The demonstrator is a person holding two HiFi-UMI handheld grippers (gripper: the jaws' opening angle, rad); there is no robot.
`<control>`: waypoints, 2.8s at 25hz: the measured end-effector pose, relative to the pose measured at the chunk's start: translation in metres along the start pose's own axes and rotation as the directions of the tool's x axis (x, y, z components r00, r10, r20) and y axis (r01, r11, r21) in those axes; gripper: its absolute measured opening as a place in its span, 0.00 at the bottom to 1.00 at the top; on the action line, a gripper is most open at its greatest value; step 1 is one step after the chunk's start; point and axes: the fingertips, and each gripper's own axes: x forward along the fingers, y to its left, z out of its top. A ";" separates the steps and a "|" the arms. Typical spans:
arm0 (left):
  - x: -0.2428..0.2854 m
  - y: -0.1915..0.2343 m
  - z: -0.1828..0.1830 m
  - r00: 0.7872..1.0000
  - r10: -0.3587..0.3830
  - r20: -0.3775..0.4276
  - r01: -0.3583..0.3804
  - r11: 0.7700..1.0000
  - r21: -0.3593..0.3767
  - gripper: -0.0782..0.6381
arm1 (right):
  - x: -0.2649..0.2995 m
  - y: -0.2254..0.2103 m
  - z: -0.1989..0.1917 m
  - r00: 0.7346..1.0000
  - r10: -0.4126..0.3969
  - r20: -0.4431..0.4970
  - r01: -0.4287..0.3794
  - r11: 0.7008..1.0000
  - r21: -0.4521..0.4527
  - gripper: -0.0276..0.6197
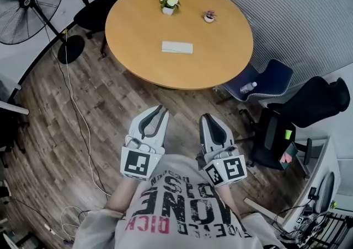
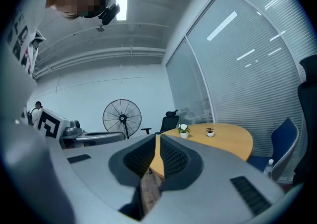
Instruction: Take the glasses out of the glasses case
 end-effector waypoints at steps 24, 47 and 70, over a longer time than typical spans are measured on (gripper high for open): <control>0.074 0.078 -0.018 0.997 0.067 -0.048 -0.069 0.997 -0.041 0.19 | 0.100 -0.049 -0.011 0.999 0.006 -0.046 -0.004 0.999 0.047 0.08; 0.189 0.102 -0.009 0.973 0.228 -0.024 -0.229 0.973 -0.037 0.18 | 0.185 -0.165 0.004 0.989 0.118 -0.087 -0.114 0.993 0.042 0.08; 0.260 0.220 -0.003 0.990 0.138 -0.036 -0.139 0.989 -0.047 0.18 | 0.293 -0.167 0.008 0.993 0.014 -0.116 -0.008 0.998 0.055 0.08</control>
